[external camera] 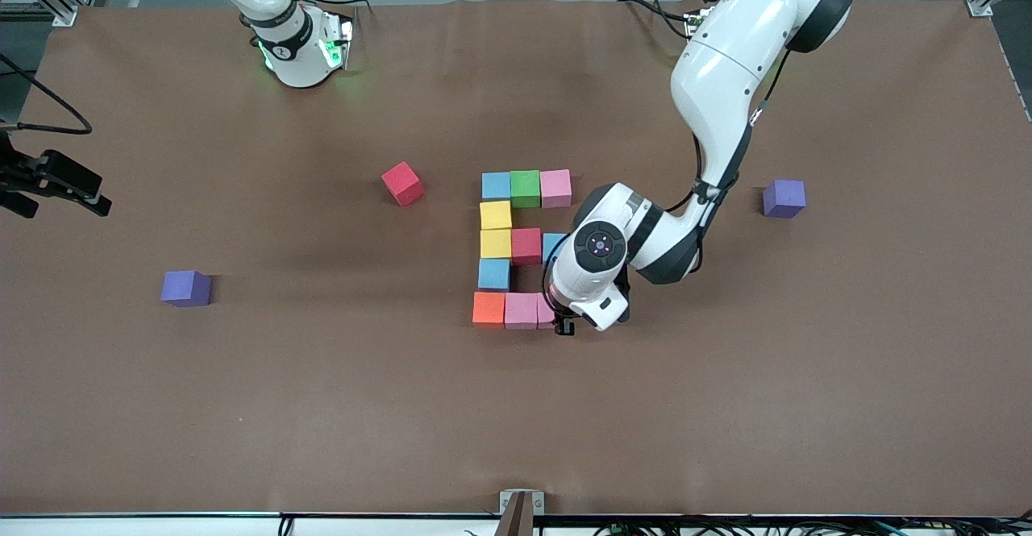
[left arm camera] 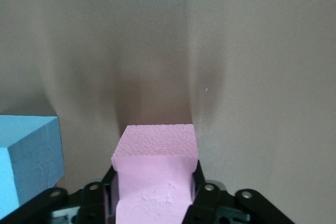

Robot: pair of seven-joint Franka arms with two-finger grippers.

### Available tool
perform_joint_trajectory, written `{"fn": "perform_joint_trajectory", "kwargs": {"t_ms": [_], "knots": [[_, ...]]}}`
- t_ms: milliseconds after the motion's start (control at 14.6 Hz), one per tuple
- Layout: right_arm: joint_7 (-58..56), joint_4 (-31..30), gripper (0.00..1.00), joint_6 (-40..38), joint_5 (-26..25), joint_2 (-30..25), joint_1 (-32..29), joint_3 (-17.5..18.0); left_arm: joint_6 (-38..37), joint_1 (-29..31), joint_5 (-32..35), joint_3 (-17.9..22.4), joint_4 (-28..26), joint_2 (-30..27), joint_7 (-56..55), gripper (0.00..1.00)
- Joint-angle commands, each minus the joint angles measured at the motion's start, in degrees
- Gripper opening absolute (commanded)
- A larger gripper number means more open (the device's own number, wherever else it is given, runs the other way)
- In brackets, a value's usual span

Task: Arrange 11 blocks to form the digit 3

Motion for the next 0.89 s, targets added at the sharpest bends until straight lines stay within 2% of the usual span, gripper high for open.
{"fn": "perform_joint_trajectory", "kwargs": {"t_ms": [0,205,410,615,820], "knots": [[0.1,-1.1,1.00,0.2,-0.7,-0.8,0.6,-0.2,0.3,-0.8,2.4,0.6,1.2,0.5,0.3,1.00],[0.1,-1.1,1.00,0.2,-0.7,-0.8,0.6,-0.2,-3.1,0.1,5.8,0.5,1.1,-3.0,3.9,1.00],[0.0,-1.1,1.00,0.1,-0.7,-0.8,1.0,-0.2,-11.4,3.0,5.1,-0.3,1.1,-9.6,18.0,1.00],[0.0,-1.1,1.00,0.2,-1.0,-0.8,1.2,-0.2,-17.7,8.1,3.9,-0.2,0.9,-16.8,36.3,1.00],[-0.1,-1.1,1.00,0.5,-1.1,-0.8,1.3,-0.3,-25.1,14.4,4.4,0.2,0.5,-23.6,59.6,1.00]]}}
